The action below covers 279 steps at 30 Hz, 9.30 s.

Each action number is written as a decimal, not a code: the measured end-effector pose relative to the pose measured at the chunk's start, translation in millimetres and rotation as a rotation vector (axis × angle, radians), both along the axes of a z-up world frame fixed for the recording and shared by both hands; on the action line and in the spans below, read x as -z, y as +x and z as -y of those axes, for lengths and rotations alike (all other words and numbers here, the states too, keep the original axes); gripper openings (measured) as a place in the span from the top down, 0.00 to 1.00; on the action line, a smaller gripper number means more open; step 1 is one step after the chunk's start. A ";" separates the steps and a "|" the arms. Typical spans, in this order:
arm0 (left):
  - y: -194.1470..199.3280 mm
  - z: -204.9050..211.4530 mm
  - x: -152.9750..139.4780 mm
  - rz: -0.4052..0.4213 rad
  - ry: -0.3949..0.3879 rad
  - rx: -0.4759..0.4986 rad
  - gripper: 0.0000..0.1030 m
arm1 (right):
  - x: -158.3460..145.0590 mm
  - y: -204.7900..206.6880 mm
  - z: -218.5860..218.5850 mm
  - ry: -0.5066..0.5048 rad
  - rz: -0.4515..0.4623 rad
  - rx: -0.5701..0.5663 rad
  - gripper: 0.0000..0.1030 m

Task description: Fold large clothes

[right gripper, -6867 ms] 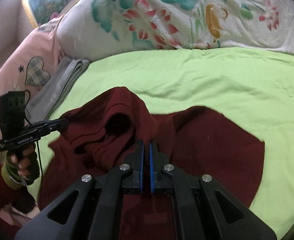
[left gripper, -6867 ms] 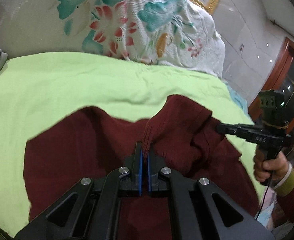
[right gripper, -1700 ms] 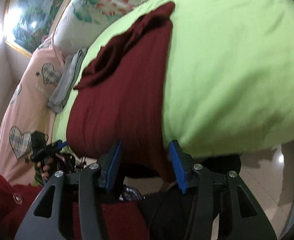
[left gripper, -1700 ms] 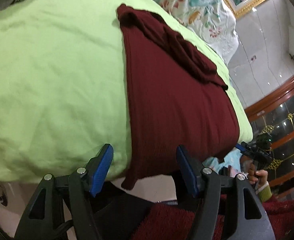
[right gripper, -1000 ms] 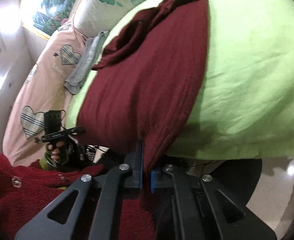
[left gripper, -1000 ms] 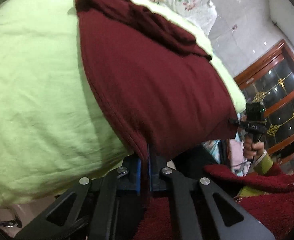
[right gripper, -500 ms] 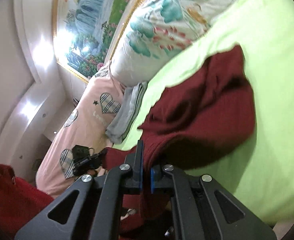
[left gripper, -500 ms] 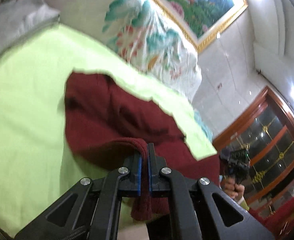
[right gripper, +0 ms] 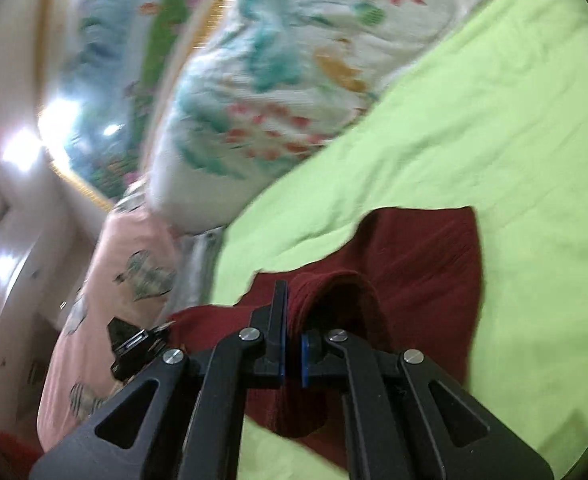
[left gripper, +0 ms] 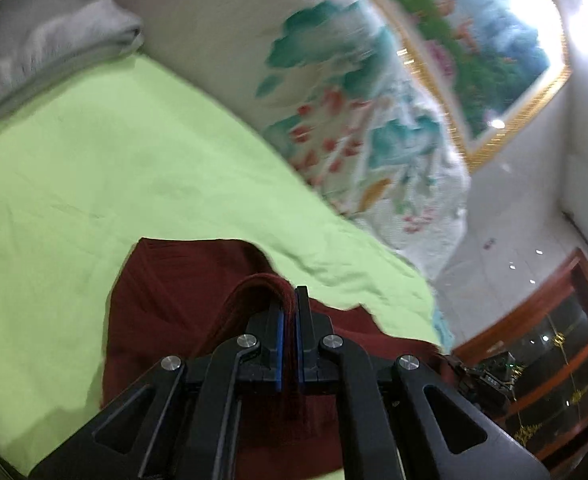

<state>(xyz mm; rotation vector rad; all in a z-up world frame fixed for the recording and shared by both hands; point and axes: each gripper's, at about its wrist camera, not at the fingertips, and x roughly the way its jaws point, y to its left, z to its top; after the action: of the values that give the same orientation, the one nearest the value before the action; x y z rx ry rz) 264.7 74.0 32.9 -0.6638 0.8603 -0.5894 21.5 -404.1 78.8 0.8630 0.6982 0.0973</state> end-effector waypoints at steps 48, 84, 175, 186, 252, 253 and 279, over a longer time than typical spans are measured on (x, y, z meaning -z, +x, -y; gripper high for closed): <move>-134.2 -18.6 92.1 -0.272 -0.062 -0.096 0.43 | 55.7 -43.4 -29.0 0.005 -0.126 0.150 0.57; -84.5 43.0 1.6 -0.003 0.017 -0.111 0.89 | 68.7 40.9 -63.1 -0.199 -0.271 -0.026 0.54; -25.5 259.8 87.3 -0.310 -0.011 0.499 0.25 | 65.4 25.7 19.8 -0.056 -0.321 -0.090 0.43; -58.1 198.2 24.9 -0.110 0.041 0.408 0.42 | 44.3 30.7 -40.7 0.007 -0.196 -0.135 0.73; -180.9 6.3 -0.3 0.018 0.221 0.298 0.38 | 52.3 12.1 -216.1 -0.266 -0.195 -0.275 0.96; -180.4 7.4 3.1 0.012 0.219 0.302 0.38 | 63.7 13.2 -216.9 -0.262 -0.233 -0.296 0.96; -161.8 16.7 5.4 0.001 0.255 0.331 0.37 | 85.5 115.5 -179.3 -0.193 -0.319 -0.219 0.88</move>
<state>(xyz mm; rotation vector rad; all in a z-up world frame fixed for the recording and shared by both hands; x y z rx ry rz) 103.0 57.3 27.4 -0.2902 1.0332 -0.7605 137.1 -224.7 -6.7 0.6203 1.0831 0.0867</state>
